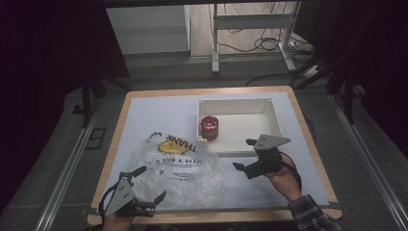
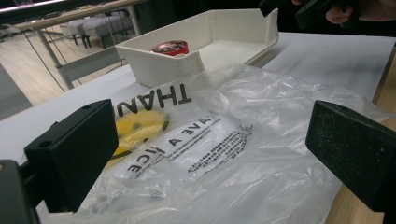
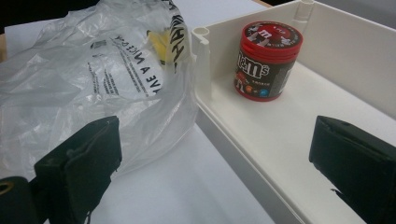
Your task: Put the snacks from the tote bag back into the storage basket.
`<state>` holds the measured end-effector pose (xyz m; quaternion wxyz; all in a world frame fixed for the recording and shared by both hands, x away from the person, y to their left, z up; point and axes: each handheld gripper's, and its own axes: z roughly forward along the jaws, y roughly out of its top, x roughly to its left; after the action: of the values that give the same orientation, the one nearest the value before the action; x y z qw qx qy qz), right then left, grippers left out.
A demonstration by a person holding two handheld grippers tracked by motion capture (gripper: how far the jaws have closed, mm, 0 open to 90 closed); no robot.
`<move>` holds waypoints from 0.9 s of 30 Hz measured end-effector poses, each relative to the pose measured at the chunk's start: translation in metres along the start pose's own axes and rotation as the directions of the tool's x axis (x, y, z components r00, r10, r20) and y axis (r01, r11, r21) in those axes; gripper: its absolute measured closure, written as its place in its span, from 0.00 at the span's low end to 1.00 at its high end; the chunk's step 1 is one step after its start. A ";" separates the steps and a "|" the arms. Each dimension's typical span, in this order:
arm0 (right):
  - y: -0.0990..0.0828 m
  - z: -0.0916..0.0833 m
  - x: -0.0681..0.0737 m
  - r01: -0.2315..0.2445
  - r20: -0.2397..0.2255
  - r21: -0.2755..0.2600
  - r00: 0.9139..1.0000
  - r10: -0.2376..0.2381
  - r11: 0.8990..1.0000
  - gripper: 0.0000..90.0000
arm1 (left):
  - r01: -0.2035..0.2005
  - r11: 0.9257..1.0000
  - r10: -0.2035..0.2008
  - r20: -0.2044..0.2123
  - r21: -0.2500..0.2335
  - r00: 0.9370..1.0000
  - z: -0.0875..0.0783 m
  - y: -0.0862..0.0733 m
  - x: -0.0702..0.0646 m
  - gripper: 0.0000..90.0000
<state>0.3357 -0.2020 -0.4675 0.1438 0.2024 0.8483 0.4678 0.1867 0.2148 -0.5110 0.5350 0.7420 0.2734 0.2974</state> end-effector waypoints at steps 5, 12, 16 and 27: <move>-0.002 -0.004 0.002 -0.002 0.001 -0.012 1.000 0.002 1.000 0.03 | -0.001 1.000 0.001 -0.001 0.000 1.000 0.000 0.000 0.000 0.03; -0.007 -0.010 0.003 -0.007 0.005 -0.032 1.000 0.007 0.999 0.03 | 0.003 1.000 -0.003 -0.001 -0.002 1.000 0.000 0.000 0.000 0.03; -0.010 -0.014 0.003 -0.011 0.005 -0.041 1.000 0.011 0.999 0.03 | 0.000 1.000 0.000 -0.002 0.000 1.000 0.000 0.000 0.000 0.03; -0.020 -0.025 0.005 -0.022 0.017 -0.055 1.000 0.023 0.998 0.03 | 0.006 1.000 -0.006 -0.004 -0.005 1.000 0.000 0.000 0.000 0.03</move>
<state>0.3162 -0.2277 -0.4717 0.1515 0.2118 0.8316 0.4905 0.1867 0.2145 -0.5111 0.5372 0.7392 0.2760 0.2980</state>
